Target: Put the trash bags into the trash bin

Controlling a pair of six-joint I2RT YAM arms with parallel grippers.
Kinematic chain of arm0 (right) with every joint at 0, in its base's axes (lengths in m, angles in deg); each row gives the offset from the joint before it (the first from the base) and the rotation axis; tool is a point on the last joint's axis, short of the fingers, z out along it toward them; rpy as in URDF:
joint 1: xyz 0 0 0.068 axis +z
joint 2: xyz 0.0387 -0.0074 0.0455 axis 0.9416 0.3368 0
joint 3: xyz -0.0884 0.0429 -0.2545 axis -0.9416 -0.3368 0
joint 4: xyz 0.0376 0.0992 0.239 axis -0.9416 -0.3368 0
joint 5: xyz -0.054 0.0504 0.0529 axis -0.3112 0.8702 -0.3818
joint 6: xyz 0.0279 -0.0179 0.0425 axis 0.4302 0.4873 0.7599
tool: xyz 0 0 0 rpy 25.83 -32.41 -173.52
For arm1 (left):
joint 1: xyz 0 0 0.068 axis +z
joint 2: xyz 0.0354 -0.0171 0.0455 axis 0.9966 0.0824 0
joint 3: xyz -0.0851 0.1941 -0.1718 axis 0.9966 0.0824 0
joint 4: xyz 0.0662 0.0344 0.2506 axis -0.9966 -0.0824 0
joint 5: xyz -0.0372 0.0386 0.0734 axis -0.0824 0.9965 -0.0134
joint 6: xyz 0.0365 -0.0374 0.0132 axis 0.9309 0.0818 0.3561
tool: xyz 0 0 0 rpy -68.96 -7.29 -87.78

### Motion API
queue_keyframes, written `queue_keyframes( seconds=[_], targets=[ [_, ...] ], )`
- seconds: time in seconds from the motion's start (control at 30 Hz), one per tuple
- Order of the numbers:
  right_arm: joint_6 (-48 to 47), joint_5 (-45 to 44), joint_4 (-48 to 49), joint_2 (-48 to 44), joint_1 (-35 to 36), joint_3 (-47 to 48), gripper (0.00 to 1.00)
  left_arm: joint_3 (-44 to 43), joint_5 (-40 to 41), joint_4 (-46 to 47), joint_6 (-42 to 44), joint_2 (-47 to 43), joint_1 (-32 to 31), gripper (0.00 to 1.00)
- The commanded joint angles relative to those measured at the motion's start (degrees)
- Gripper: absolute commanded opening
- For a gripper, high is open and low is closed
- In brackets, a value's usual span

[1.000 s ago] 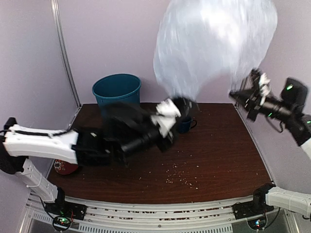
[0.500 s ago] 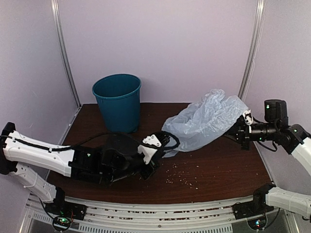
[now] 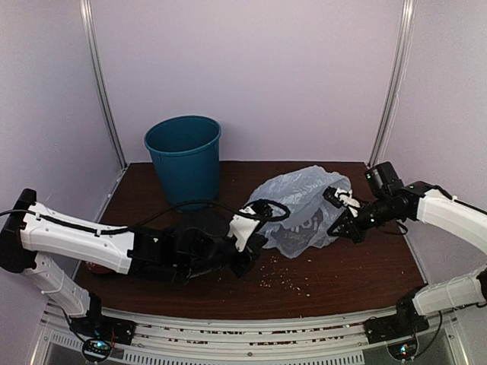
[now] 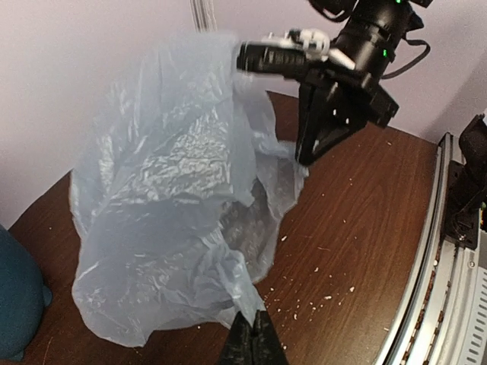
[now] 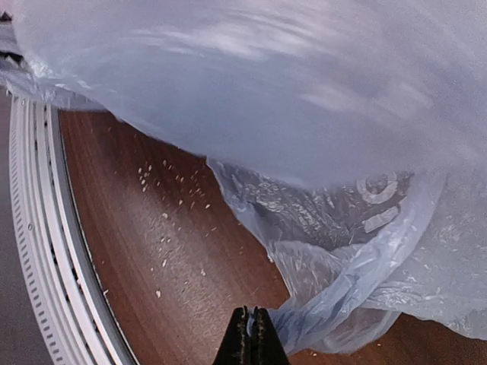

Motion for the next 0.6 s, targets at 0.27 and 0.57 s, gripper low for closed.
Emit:
queue_keyframes(
  seconds=[0.27,0.57],
  targets=[
    [2.26,-10.66,-5.56,3.26,5.51,31.68,0.00,-34.29,5.92,-2.55,19.45,3.64,7.08,0.00],
    [7.02,-13.07,8.87,-2.34,2.90,60.62,0.00,-60.68,7.59,-10.47,32.20,5.69,1.29,0.00]
  ],
)
